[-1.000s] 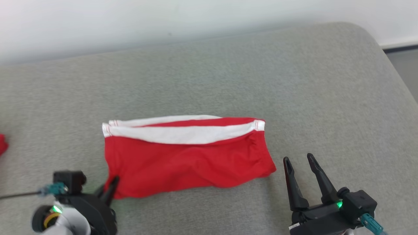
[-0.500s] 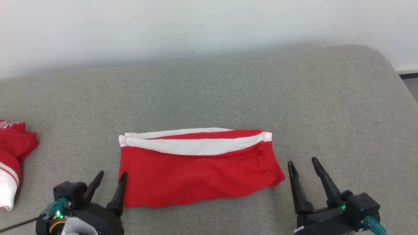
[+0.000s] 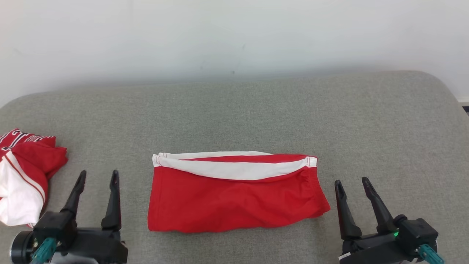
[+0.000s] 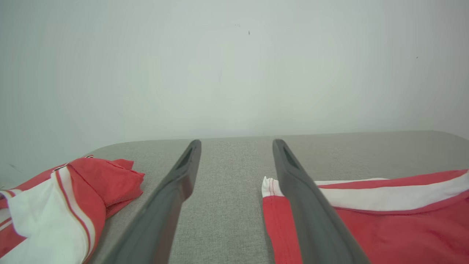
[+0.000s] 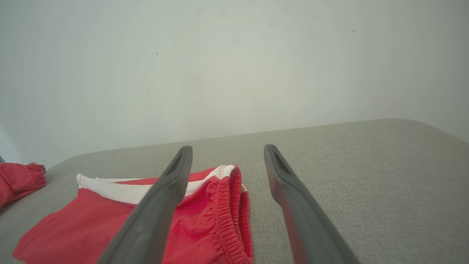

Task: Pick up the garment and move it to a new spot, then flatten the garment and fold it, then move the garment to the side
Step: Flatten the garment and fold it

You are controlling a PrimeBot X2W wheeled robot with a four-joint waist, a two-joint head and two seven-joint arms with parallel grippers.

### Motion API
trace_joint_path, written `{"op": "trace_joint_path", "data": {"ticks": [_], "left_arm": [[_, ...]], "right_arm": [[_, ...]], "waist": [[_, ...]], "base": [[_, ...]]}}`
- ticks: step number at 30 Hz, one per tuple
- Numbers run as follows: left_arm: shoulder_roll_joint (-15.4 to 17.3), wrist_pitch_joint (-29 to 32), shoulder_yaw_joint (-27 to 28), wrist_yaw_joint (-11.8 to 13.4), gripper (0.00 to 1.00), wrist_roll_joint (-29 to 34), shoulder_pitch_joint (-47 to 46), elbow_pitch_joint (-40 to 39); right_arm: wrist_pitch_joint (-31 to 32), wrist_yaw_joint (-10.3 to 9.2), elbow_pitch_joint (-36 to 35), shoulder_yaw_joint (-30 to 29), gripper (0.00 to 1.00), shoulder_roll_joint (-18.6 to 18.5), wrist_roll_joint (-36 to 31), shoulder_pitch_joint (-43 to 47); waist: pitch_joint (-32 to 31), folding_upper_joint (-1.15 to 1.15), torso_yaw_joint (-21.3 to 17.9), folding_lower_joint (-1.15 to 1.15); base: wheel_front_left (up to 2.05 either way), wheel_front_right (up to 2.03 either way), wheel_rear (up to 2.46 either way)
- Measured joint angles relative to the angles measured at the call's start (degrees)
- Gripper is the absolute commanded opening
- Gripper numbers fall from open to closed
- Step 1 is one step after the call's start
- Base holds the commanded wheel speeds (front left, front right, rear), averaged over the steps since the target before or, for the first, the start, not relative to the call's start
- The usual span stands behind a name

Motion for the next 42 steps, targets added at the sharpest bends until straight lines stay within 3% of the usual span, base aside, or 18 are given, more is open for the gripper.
{"op": "trace_joint_path", "data": {"ticks": [14,33,42], "left_arm": [[-8.44,0.01,16.51,-4.78,1.00,14.86,12.05,-5.97],[-14.82,0.01,21.99,-9.17,1.00,24.29,17.98,-5.08],[-16.68,0.01,23.23,-11.09,1.00,25.37,17.16,-4.83]], "right_arm": [[-0.01,0.00,1.14,-2.08,1.00,0.69,-0.01,1.48],[0.00,0.00,6.77,-2.27,1.00,1.43,-1.41,2.77],[-0.01,0.00,17.77,0.51,1.00,-0.53,-2.71,-8.40]], "waist": [[-1.24,0.00,1.57,0.00],[-1.71,0.00,2.23,0.00],[-1.21,0.00,3.35,0.00]], "base": [[0.00,0.00,0.00],[0.00,0.00,0.00],[0.00,0.00,0.00]]}}
